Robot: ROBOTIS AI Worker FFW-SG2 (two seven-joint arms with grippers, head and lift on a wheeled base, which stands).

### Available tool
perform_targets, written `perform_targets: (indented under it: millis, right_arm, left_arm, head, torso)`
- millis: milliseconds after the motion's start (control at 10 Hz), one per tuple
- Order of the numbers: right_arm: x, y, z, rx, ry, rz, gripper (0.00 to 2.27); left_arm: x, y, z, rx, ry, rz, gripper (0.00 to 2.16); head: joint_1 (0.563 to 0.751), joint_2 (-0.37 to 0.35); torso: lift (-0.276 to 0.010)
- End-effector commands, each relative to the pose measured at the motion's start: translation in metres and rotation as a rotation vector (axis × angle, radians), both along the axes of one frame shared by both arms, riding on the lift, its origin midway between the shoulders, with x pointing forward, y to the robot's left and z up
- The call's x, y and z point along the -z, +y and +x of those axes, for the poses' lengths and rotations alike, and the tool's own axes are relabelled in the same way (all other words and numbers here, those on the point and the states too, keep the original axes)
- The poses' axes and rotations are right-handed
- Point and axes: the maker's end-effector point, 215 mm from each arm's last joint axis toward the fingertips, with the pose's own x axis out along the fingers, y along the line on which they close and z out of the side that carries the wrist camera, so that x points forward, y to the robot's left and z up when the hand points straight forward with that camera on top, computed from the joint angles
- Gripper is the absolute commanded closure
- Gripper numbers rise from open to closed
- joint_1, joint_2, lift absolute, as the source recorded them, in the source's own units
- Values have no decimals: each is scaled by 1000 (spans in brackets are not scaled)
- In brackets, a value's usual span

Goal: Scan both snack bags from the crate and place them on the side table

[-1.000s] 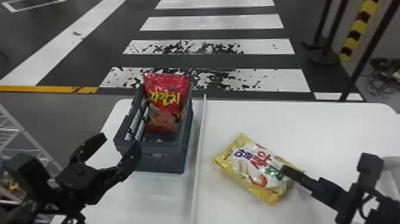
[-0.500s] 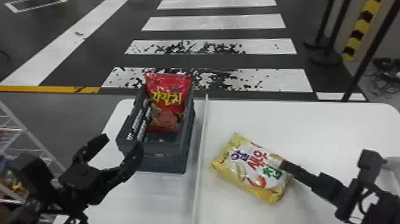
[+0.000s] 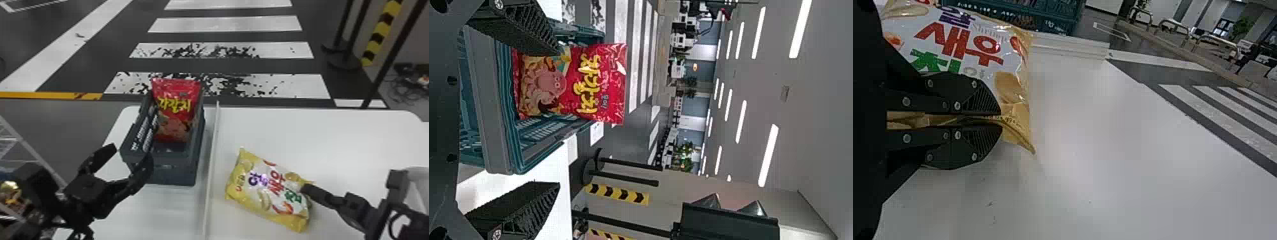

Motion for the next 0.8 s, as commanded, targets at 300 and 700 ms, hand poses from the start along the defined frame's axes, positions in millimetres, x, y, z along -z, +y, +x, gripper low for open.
perform_targets:
  millis: [300,700]
  right_arm:
    - [-42,-38,36,80,-108,-80,2260]
    - [-99,-146,77,256,-273,-393,2260]
  left_arm:
    - [2,2,0,2,6,7,70]
    - [5,4,0,-1,9,4,70]
  head:
    - [695,88]
    - [695,-8]
  torso:
    - [-95]
    - [-95]
